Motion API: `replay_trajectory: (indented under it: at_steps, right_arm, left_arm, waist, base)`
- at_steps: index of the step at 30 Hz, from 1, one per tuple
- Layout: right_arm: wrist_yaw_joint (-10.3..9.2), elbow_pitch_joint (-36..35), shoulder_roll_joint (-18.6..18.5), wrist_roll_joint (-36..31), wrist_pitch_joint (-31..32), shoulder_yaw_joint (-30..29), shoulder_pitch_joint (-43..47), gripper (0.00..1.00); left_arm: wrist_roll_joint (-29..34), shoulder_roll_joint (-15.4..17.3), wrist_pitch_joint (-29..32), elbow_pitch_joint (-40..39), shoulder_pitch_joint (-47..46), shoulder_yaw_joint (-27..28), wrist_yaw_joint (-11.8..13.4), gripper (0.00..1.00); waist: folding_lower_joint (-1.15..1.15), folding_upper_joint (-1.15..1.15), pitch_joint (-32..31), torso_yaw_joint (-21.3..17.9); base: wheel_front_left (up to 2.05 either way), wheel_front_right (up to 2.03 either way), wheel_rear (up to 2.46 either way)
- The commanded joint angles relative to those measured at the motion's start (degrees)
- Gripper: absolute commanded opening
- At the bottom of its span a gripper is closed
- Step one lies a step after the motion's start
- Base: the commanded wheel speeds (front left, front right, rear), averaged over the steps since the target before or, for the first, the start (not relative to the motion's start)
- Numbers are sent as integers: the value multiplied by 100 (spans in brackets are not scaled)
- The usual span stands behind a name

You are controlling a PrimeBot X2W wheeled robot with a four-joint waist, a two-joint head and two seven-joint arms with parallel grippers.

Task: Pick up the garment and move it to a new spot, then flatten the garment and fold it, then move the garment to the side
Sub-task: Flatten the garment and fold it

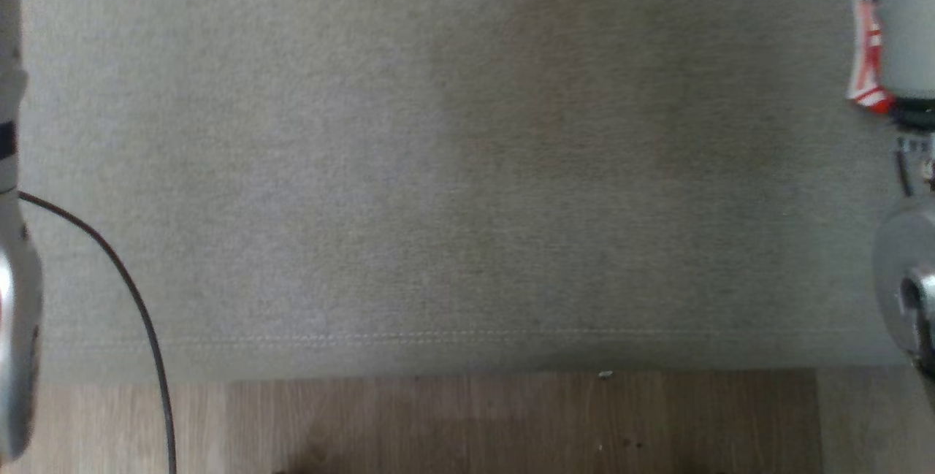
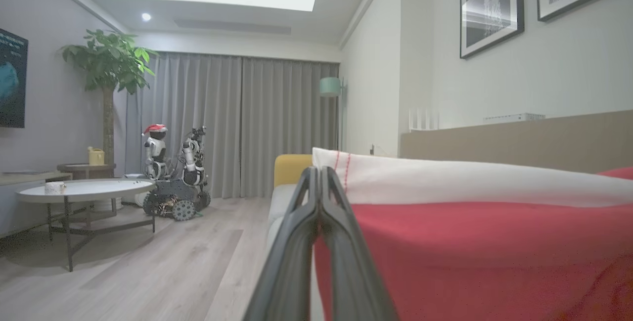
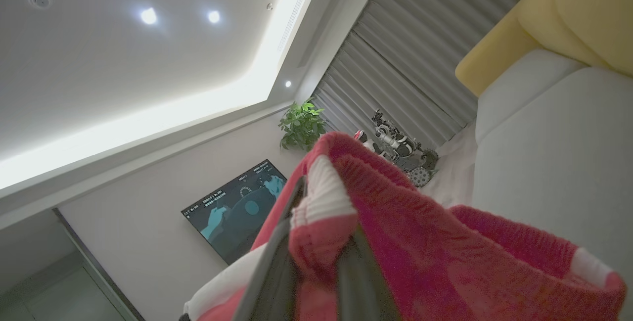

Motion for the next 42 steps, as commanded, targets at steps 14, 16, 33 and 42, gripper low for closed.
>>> replay_trajectory:
  at_steps: [14, 16, 33, 42]
  right_arm:
    - [36, 1301, 107, 1042, -361, 1442, 1895, 0]
    - [36, 1426, 107, 1089, -240, 1555, 2171, 0]
    - [36, 3002, 13, 483, 616, 2243, 3152, 0]
    - [36, 3154, -222, 120, 1283, 2512, 3532, 0]
  left_arm:
    - [637, -144, -131, 227, 2110, 375, -714, 0]
    - [708, -124, -131, 184, 2544, 437, -779, 0]
    - [1139, 61, -132, -136, 4743, 459, -1180, 0]
    - [1195, 109, -132, -124, 5286, 359, -1274, 0]
  waist:
    - [-3, 0, -196, 159]
    - [-3, 0, -336, 141]
    - [-3, 0, -1302, 55]
    - [-3, 0, -1638, 108]
  base:
    - [0, 0, 0]
    - [0, 0, 0]
    - [0, 0, 0]
    - [0, 0, 0]
